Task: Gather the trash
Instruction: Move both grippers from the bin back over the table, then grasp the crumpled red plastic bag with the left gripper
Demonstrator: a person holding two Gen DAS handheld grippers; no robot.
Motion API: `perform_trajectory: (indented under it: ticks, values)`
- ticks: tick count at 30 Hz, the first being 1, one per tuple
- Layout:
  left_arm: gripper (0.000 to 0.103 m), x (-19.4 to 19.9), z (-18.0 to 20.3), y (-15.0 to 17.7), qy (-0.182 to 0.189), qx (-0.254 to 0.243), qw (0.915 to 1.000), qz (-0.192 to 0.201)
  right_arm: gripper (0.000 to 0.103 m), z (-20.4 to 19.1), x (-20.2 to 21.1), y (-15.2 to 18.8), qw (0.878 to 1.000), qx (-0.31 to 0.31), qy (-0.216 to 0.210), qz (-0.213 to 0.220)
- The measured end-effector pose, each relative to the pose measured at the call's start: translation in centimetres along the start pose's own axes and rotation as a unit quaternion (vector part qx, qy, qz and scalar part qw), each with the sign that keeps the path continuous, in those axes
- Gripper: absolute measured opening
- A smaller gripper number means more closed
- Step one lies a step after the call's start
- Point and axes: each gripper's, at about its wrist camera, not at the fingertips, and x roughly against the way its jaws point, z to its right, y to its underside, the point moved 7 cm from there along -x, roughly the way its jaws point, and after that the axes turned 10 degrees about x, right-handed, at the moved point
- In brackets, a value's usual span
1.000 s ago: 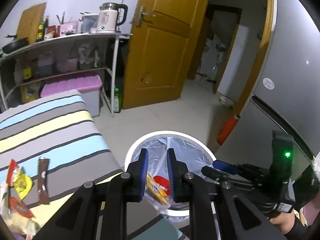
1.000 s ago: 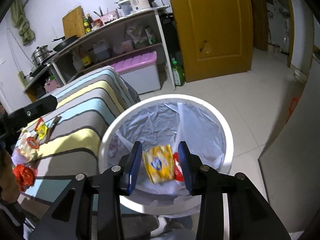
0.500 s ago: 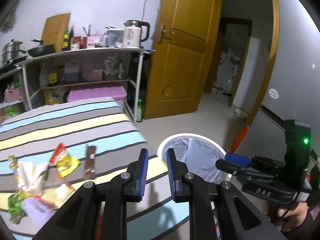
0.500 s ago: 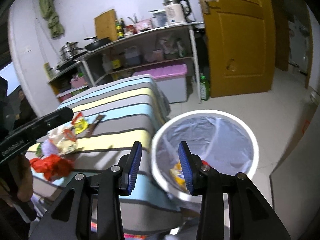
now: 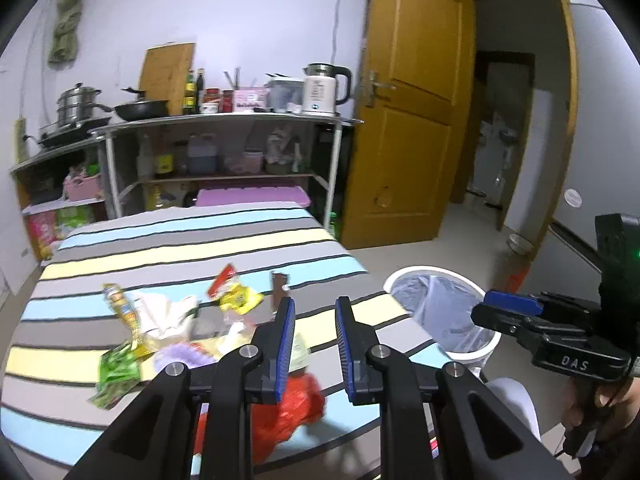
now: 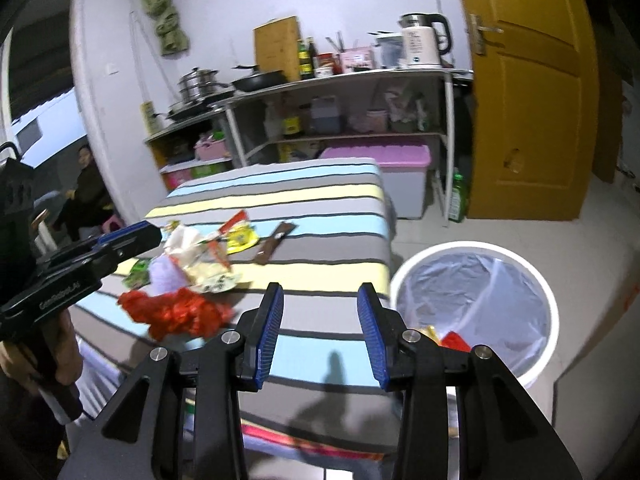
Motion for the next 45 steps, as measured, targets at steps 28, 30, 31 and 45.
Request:
perform_trajectory:
  ticks: [28, 30, 31, 45]
  values:
    - [0.036, 0.6, -6.3, 4.8, -0.036, 0.025, 0.9983, -0.038, 0.040, -6.5, -3.5, 0.9, 0.996, 0.046, -0.070, -0.032]
    - [0.036, 0.0, -6.3, 5.4, -0.031, 0.024, 0.9981, -0.047, 0.040, -6.4, -3.8, 1.0, 0.996, 0.044, -0.070, -0.036]
    - [0.036, -0.3, -6.3, 5.6, -0.028, 0.023, 0.9980, -0.052, 0.040, -6.4, -3.9, 1.1, 0.996, 0.043, -0.070, -0.039]
    - [0.049, -2.1, -5.2, 8.1, -0.001, -0.016, 0.9952, -0.096, 0.040, -6.2, -4.7, 1.3, 0.996, 0.037, -0.069, -0.045]
